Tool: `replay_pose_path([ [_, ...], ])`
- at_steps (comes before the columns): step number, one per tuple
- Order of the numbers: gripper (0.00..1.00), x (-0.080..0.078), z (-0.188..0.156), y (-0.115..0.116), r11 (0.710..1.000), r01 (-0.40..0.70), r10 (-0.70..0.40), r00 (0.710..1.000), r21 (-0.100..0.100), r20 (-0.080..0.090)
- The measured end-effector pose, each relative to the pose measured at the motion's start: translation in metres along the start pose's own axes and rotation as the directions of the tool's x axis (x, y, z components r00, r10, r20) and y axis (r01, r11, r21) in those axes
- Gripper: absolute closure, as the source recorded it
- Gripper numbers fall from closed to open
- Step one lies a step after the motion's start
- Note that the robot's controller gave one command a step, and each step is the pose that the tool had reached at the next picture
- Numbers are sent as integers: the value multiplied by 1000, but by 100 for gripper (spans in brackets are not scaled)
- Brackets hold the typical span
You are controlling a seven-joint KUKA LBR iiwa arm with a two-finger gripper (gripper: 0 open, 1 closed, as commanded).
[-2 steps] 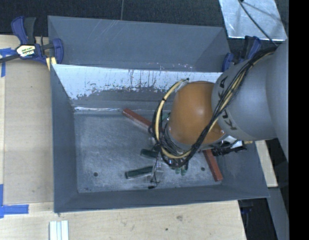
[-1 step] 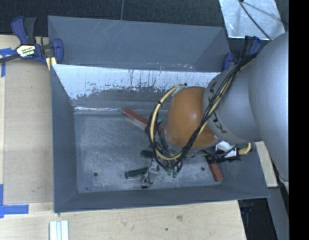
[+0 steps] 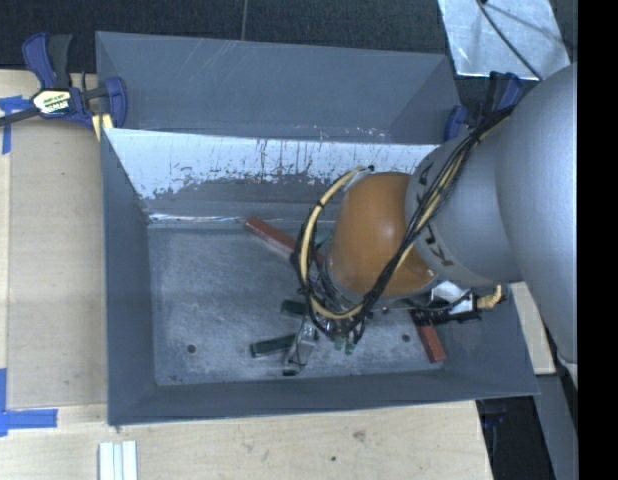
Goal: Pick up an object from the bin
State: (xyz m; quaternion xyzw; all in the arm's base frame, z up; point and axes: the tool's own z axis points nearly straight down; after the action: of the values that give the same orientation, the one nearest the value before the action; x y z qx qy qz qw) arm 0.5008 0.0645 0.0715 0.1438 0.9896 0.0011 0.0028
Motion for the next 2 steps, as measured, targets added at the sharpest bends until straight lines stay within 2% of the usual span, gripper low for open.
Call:
replay_pose_path([
  [1,100,-1,-2,1,1000,0,0,1000,-2,1],
  [2,100,-2,-6,1,1000,-2,2,1000,1,0],
])
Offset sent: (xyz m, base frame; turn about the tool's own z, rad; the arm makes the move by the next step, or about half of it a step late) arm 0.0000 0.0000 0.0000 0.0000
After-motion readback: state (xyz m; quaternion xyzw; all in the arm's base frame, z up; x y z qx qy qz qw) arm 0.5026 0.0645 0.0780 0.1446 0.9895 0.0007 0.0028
